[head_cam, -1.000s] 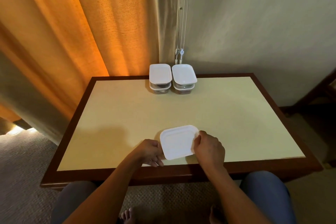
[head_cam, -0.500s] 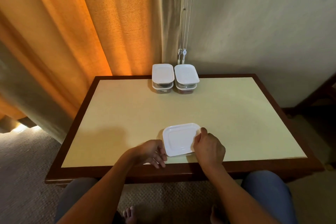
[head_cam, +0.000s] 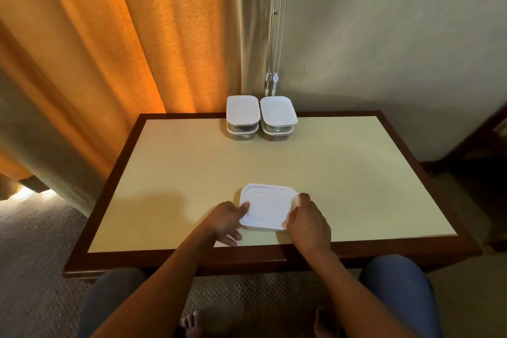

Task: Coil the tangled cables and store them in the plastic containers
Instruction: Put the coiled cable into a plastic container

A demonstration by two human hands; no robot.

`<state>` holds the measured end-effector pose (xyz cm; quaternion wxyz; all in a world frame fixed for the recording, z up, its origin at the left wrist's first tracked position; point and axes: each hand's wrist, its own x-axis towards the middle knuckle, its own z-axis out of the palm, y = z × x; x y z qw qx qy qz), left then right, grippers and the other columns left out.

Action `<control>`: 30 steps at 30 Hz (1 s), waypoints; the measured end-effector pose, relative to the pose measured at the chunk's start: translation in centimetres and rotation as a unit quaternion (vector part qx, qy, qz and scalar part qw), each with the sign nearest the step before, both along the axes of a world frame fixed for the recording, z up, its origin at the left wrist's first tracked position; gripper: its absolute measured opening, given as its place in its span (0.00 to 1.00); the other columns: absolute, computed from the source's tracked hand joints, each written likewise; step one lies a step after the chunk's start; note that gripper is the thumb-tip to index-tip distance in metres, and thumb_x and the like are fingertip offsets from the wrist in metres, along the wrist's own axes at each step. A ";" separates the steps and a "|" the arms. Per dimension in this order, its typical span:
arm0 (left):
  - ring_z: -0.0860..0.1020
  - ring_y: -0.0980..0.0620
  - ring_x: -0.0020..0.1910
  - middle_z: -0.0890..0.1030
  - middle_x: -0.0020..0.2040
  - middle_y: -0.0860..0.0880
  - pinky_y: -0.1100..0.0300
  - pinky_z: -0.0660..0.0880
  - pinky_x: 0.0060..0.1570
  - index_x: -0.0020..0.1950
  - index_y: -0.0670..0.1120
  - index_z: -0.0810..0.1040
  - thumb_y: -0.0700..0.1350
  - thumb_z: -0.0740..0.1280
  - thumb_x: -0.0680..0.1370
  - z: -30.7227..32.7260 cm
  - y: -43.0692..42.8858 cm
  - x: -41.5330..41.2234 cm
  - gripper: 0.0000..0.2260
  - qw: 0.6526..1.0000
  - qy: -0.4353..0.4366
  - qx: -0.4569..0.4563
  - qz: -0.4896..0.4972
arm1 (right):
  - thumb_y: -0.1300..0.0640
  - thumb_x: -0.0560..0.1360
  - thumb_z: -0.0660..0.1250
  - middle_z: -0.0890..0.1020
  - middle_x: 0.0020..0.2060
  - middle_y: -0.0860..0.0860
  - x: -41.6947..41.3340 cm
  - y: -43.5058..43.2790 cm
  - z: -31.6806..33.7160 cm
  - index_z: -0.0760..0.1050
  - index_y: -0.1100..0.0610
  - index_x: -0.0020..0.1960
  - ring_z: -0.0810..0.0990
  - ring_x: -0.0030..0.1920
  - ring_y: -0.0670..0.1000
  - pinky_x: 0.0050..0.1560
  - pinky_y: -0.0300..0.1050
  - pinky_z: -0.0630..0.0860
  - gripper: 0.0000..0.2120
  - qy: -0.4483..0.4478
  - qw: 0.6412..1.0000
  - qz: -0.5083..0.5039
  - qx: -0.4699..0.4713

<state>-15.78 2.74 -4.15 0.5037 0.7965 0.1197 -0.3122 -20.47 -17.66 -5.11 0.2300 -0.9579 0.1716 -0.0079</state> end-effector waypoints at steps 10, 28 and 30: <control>0.72 0.48 0.27 0.74 0.38 0.41 0.59 0.67 0.25 0.45 0.44 0.68 0.52 0.62 0.85 -2.1 -1.2 0.8 0.14 0.992 -0.095 -0.013 0.077 | 0.45 0.86 0.47 0.79 0.46 0.56 1.3 0.3 0.0 0.62 0.54 0.61 0.78 0.45 0.60 0.46 0.52 0.74 0.14 0.066 0.990 -0.054 0.108; 0.81 0.43 0.48 0.84 0.46 0.47 0.53 0.73 0.46 0.45 0.50 0.79 0.61 0.47 0.86 -2.3 -4.2 3.9 0.26 0.936 -0.252 0.241 0.040 | 0.38 0.84 0.43 0.80 0.60 0.59 6.5 0.1 0.3 0.69 0.58 0.66 0.78 0.60 0.63 0.50 0.52 0.68 0.29 0.120 0.977 -0.081 0.155; 0.78 0.46 0.40 0.79 0.36 0.53 0.56 0.70 0.40 0.36 0.52 0.72 0.60 0.51 0.86 -2.9 -4.3 3.9 0.23 0.932 -0.277 0.226 0.065 | 0.38 0.84 0.40 0.82 0.56 0.58 6.6 0.2 -0.8 0.74 0.56 0.62 0.79 0.58 0.62 0.52 0.53 0.71 0.31 0.093 0.985 -0.088 0.112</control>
